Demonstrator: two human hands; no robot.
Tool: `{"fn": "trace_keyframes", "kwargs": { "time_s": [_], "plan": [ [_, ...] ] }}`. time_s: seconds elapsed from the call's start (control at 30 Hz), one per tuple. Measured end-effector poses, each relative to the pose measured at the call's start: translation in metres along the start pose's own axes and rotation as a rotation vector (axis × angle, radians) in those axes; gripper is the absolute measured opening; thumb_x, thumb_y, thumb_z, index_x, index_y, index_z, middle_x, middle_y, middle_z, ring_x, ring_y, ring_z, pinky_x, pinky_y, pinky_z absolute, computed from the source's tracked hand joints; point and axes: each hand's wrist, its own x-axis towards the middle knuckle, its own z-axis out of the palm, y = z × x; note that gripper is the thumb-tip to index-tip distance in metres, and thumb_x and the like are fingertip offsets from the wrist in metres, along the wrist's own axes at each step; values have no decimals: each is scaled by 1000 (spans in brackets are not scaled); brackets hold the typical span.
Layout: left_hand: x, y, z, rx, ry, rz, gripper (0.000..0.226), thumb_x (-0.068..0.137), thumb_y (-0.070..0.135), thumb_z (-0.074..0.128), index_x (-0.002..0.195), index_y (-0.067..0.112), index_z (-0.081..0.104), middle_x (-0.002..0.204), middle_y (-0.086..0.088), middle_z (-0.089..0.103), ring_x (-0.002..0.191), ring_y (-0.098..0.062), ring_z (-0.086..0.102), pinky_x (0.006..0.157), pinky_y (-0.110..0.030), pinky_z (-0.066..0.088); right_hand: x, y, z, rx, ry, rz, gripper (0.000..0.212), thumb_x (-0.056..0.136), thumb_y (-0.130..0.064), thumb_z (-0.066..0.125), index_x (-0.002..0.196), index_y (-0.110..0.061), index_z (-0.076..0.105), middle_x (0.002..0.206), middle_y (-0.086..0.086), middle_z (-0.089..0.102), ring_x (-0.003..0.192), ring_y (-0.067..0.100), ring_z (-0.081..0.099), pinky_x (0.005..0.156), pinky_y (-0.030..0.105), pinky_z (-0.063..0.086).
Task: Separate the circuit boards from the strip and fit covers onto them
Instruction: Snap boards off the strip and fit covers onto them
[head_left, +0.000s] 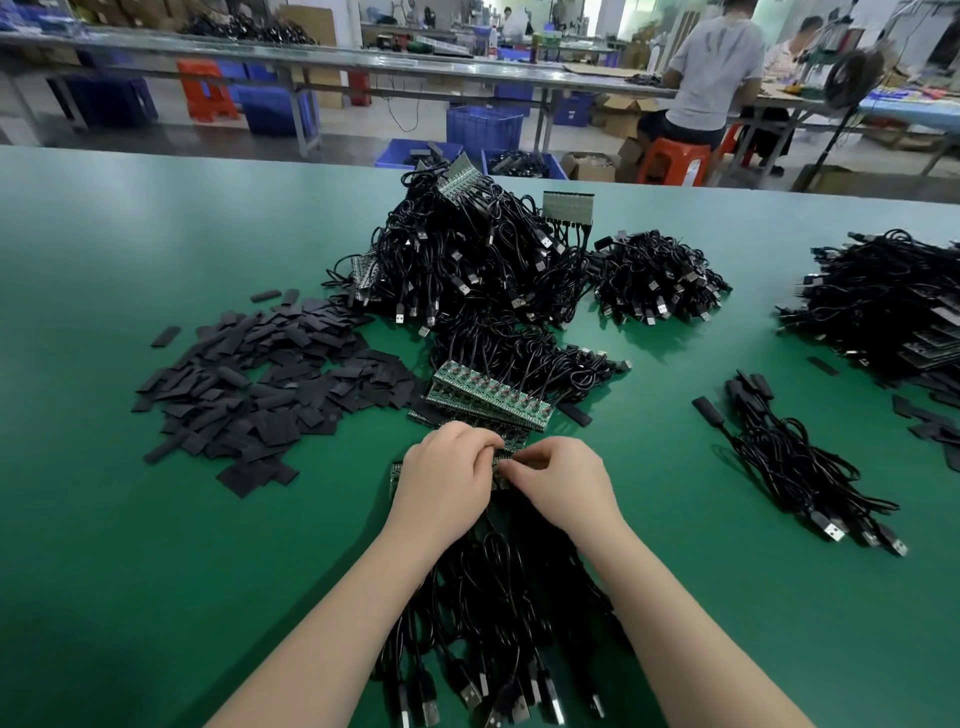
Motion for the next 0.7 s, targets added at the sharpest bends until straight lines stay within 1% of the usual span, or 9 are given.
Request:
{"fn": "trace_keyframes", "kwargs": {
  "time_s": [0.07, 0.13, 0.23, 0.33, 0.37, 0.43, 0.53, 0.63, 0.7],
  "plan": [
    [-1, 0, -1, -30, 38, 20, 27, 97, 18, 47, 112, 27, 67, 110, 10, 64, 106, -12, 57, 90, -37, 46, 4, 1, -3, 87, -11, 23, 12, 85, -42, 72, 84, -30, 75, 70, -7, 66, 69, 14, 61, 58, 24, 45],
    [-1, 0, -1, -34, 42, 28, 24, 96, 20, 50, 108, 28, 69, 108, 13, 66, 103, -11, 57, 89, -34, 46, 7, 3, -5, 138, -37, 38, 12, 83, -42, 75, 82, -30, 75, 62, -6, 62, 58, 11, 54, 51, 22, 41],
    [-1, 0, -1, 2, 8, 38, 22, 95, 26, 51, 102, 32, 71, 102, 16, 68, 99, -8, 57, 84, -28, 47, 11, 4, -8, 129, -94, 64, 17, 83, -43, 75, 83, -26, 79, 59, 0, 60, 51, 13, 46, 50, 21, 38],
    [-1, -2, 0, 1, 14, 36, 21, 94, 27, 52, 101, 33, 71, 100, 17, 68, 98, -7, 56, 83, -29, 47, 16, 1, -9, 146, -146, 102, 18, 84, -40, 74, 75, -24, 75, 73, 12, 71, 58, 17, 49, 57, 27, 43],
    [-1, -2, 1, 11, 11, 40, 20, 94, 27, 52, 100, 33, 71, 99, 17, 68, 98, -7, 55, 84, -29, 47, 18, 0, -9, 120, -165, 108, 18, 85, -39, 73, 76, -24, 74, 75, 13, 71, 59, 18, 51, 59, 28, 45],
    [1, -3, 2, 37, -8, 56, 20, 94, 27, 53, 98, 32, 71, 99, 16, 68, 100, -9, 55, 85, -31, 46, 21, -2, -7, 28, -186, 119, 18, 86, -39, 71, 82, -22, 77, 68, 7, 65, 58, 19, 50, 60, 28, 45],
    [2, -3, 4, 56, -20, 64, 20, 94, 25, 53, 99, 30, 72, 101, 15, 66, 102, -11, 54, 85, -31, 46, 27, -4, -5, -22, -193, 161, 32, 84, -39, 71, 96, -10, 77, 61, 4, 51, 54, 20, 42, 59, 29, 42],
    [3, -4, 5, 51, -8, 67, 21, 93, 23, 54, 100, 29, 72, 103, 13, 64, 101, -12, 53, 83, -30, 47, 34, -6, -3, -34, -213, 211, 42, 81, -38, 74, 102, -2, 72, 66, 6, 51, 61, 24, 45, 60, 30, 42],
    [3, -4, 5, 61, -16, 67, 21, 94, 24, 53, 101, 30, 72, 102, 13, 65, 101, -13, 54, 84, -30, 47, 37, -7, -2, -56, -218, 231, 43, 80, -38, 74, 101, 0, 71, 65, 6, 52, 59, 24, 47, 58, 29, 43]
  ]
}}
